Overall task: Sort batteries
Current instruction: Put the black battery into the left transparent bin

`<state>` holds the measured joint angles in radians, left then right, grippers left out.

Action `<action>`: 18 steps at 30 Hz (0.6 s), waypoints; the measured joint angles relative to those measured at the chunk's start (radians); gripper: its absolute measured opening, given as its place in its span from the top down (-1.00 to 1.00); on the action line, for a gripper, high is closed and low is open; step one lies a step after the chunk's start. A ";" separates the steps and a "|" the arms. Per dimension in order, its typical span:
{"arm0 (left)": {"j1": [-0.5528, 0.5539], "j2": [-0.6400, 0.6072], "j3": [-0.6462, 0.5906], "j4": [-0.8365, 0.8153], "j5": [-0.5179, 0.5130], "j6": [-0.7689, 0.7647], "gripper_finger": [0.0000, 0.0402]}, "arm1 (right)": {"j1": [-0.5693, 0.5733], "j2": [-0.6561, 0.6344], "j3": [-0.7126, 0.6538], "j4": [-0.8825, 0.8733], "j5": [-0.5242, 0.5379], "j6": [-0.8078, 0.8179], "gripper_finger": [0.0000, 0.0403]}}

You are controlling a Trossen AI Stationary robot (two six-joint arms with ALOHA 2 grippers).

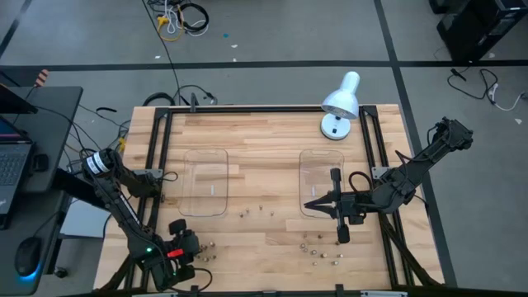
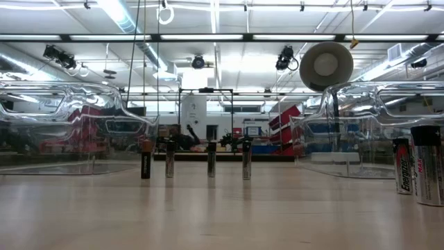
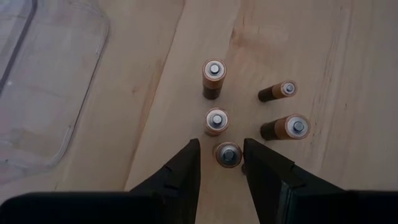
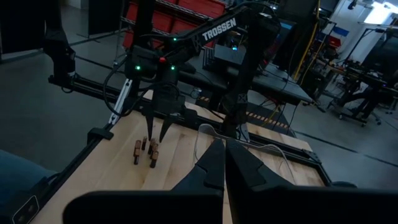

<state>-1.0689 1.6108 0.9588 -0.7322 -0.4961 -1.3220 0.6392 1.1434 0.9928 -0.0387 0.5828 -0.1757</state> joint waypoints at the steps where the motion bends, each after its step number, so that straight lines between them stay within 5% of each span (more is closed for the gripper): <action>1: 0.000 0.000 0.000 0.000 0.000 0.000 0.39 | 0.000 0.000 0.000 0.000 0.000 0.000 0.99; 18: 0.000 0.000 -0.067 0.091 0.025 -0.002 0.39 | 0.000 0.000 0.000 0.000 0.000 0.000 0.99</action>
<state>-1.0691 1.6112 0.8917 -0.6410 -0.4709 -1.3240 0.6388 1.1431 0.9928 -0.0387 0.5828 -0.1757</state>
